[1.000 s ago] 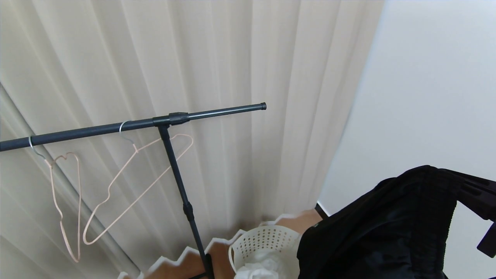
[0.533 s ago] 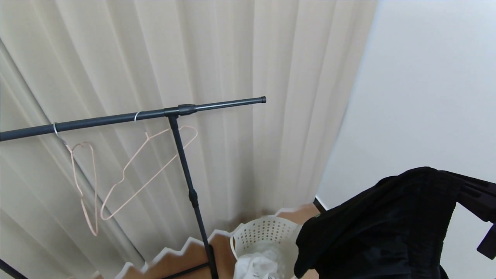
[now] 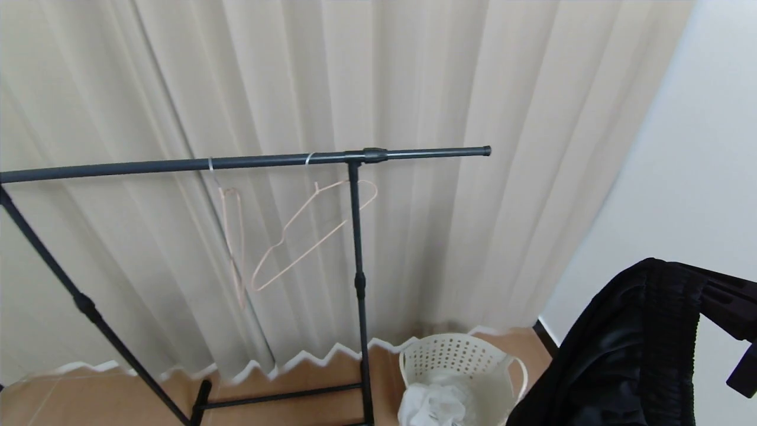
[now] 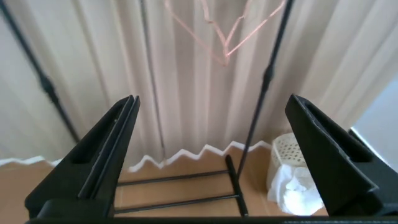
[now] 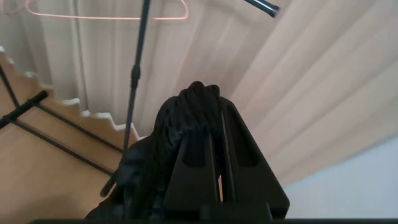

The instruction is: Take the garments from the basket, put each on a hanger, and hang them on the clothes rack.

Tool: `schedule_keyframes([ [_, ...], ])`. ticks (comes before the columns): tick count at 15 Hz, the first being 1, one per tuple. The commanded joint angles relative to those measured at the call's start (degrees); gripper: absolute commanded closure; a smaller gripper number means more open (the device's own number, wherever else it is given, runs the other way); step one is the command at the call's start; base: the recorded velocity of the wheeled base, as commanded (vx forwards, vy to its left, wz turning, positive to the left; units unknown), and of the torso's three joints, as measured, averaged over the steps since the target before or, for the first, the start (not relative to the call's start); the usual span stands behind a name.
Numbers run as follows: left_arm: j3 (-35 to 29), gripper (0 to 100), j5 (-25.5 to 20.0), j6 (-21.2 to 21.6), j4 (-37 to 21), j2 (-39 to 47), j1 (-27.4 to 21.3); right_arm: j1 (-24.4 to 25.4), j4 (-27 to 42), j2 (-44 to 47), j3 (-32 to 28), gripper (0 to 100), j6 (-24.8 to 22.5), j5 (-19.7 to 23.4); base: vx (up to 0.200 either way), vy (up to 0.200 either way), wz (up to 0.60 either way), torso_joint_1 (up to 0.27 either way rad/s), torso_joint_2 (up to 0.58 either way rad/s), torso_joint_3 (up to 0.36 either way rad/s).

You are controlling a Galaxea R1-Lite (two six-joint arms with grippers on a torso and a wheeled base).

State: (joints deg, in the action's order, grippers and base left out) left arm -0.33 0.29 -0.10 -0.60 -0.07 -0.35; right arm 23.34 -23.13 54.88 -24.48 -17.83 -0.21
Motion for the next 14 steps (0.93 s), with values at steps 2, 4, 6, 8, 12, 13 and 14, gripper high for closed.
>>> schedule_keyframes([
  [2,-0.02,0,-0.03,-0.08,-0.02,0.07,0.00,0.03,-0.08,-0.13,-0.13,100,-0.01,0.03,0.000,0.200,0.00,0.000,0.01,-0.002],
  [4,-0.02,0,-0.03,0.01,-0.02,0.07,0.00,0.03,-0.08,-0.13,-0.04,100,-0.09,0.03,0.000,0.200,0.00,0.007,0.01,0.002],
  [6,-0.02,0,-0.03,0.01,-0.02,0.07,0.00,0.03,-0.08,-0.30,-0.04,100,-0.09,0.03,0.000,0.200,0.00,0.005,0.01,0.002],
  [8,-0.02,0,-0.03,-0.08,-0.02,0.07,0.00,0.03,-0.08,-0.92,-0.04,100,-1.24,0.03,0.000,0.200,0.00,0.002,0.00,0.002],
  [12,-0.02,0,0.06,-0.17,-0.02,0.07,0.00,0.03,-0.08,-1.09,0.05,100,-1.24,0.03,-0.150,0.050,0.00,0.005,0.00,-0.001],
  [13,-0.02,0,0.06,-0.08,-0.02,0.07,0.00,0.03,-0.08,-1.44,0.22,100,-1.33,0.03,-0.200,0.000,0.00,0.002,0.00,-0.012],
  [14,-0.02,0,0.06,-0.17,-0.02,0.07,0.00,0.03,0.01,-2.15,0.31,100,-1.33,0.03,-0.200,0.000,0.00,0.002,0.01,0.002],
])
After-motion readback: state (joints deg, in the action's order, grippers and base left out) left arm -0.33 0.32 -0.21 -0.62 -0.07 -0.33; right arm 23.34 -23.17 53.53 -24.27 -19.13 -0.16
